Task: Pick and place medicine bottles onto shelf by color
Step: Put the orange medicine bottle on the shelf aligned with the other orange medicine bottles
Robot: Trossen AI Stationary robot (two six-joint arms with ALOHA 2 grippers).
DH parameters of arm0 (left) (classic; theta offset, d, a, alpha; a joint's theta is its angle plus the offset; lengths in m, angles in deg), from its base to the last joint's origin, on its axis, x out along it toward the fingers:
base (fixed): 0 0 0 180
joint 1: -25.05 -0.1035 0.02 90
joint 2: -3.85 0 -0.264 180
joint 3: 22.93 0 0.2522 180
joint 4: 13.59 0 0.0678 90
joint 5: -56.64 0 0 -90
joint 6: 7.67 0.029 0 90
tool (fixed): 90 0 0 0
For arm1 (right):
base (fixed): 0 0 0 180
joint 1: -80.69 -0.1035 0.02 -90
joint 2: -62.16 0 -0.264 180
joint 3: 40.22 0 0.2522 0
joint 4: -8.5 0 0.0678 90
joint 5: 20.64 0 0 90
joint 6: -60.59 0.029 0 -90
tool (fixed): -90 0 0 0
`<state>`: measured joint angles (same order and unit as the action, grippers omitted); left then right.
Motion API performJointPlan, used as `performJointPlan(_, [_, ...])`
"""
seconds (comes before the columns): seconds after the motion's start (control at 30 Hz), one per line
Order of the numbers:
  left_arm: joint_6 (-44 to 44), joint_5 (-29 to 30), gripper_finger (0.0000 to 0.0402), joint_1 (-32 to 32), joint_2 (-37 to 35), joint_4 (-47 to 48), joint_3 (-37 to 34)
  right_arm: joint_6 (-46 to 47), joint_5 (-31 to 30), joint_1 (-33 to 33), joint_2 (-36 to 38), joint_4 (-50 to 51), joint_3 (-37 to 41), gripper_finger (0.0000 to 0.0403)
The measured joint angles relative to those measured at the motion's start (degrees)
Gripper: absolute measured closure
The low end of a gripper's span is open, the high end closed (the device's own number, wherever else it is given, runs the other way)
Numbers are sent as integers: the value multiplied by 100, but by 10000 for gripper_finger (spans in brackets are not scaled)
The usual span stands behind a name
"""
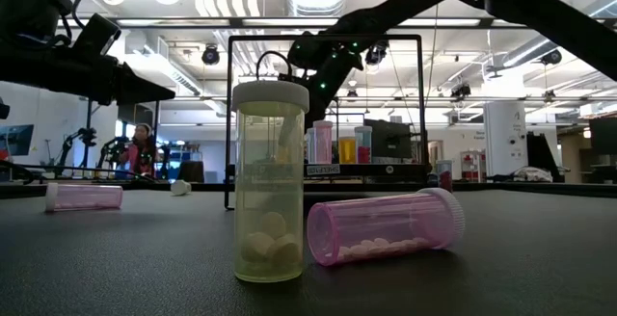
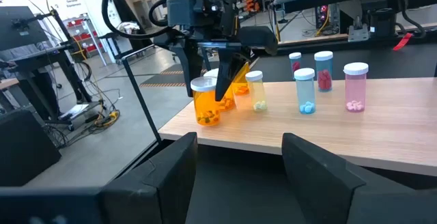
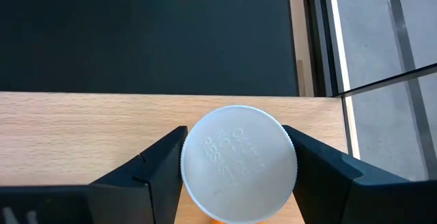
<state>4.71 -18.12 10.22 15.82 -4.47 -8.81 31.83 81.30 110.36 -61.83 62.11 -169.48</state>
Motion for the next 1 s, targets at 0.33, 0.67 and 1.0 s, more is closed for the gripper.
performJointPlan(0.33, [2, 0, 203, 0, 0, 2, 0, 0, 0, 11, 0, -187, 120, 186])
performJointPlan(0.67, [0, 0, 203, 1, 0, 0, 0, -48, 0, 14, 0, -185, 120, 186])
performJointPlan(1.0, [1, 0, 203, 0, 0, 1, 0, 188, 2, 51, 0, -176, 120, 104])
